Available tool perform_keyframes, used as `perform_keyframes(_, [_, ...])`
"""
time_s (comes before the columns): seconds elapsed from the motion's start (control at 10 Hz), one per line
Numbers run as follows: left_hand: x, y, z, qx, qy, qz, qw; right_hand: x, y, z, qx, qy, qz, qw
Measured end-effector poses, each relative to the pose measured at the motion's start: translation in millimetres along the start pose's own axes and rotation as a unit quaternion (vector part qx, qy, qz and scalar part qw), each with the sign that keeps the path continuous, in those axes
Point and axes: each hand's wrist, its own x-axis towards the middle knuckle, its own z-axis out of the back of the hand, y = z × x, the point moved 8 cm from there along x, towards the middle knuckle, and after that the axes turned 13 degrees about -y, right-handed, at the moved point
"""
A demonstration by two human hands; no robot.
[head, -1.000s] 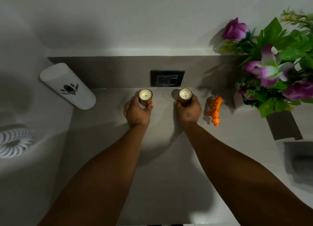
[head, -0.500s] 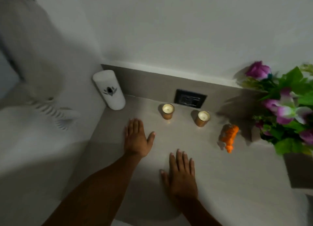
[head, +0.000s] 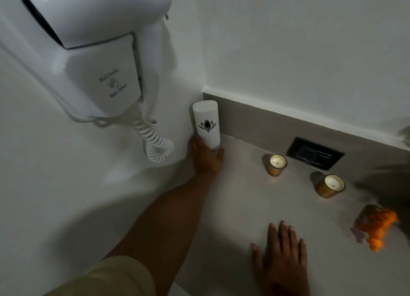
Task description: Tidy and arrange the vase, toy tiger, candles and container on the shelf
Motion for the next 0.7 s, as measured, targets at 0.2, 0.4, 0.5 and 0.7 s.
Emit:
perform_keyframes(0.2, [24,-7,-2,-0.012,-0.054,0.041,0.998,-1,-1,1,-0.008,0.010,-0.005,1.000])
perform_keyframes(0.4, [28,-9,-5,-0.024,-0.059,0.038,0.997,-2,-1,1,-0.004,0.030,-0.007,1.000])
perform_keyframes(0.5, [31,-7,-8,-0.020,-0.061,0.034,0.997,-2,-1,2,-0.003,0.030,-0.011,0.999])
perform_keyframes(0.7, [24,-2,-6,-0.022,-0.054,0.048,0.997,-3,0,-1,0.017,0.022,-0.006,1.000])
